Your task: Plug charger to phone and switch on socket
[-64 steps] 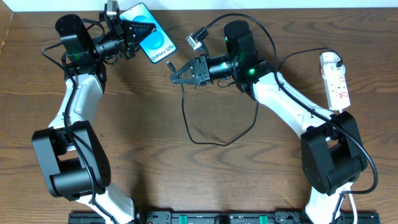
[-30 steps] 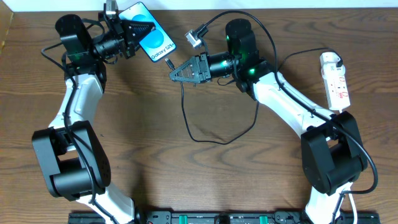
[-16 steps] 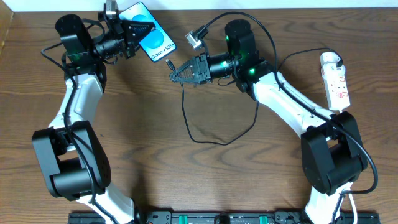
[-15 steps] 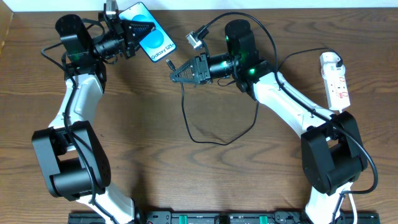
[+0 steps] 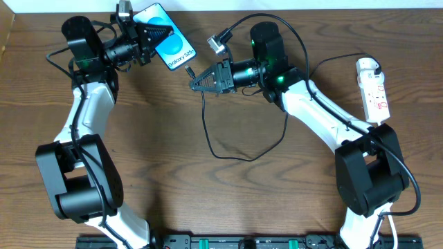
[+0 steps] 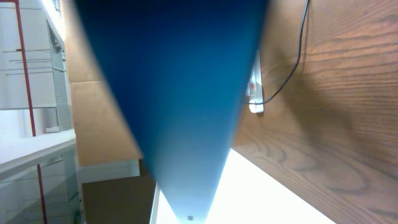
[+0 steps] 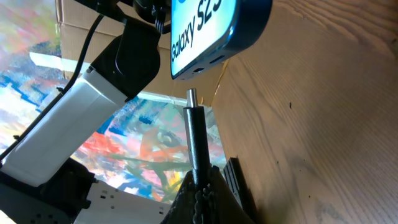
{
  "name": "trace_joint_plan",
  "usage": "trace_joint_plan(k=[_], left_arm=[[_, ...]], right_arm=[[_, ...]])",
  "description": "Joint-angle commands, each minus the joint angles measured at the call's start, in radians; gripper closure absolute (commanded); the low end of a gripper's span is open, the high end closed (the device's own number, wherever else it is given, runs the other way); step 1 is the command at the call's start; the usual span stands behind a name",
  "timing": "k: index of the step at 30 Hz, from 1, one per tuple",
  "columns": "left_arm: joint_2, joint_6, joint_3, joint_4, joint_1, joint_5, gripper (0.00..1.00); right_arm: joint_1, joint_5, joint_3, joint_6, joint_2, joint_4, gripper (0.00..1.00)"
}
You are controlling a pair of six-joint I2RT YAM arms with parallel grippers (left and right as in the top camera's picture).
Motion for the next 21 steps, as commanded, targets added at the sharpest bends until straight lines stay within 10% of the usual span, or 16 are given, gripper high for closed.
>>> trace_joint_plan(k=[1,21], left_arm=[[-0.013,0.018,0.014,0.01,0.002,0.021,0.93],[-0.013,0.018,0.014,0.01,0.002,0.022,0.93]], right_arm=[[-0.005,0.002,0.003,0.006,-0.01,-0.001,0.99],[-0.005,0.013,0.003,0.006,-0.01,-0.001,0.99]])
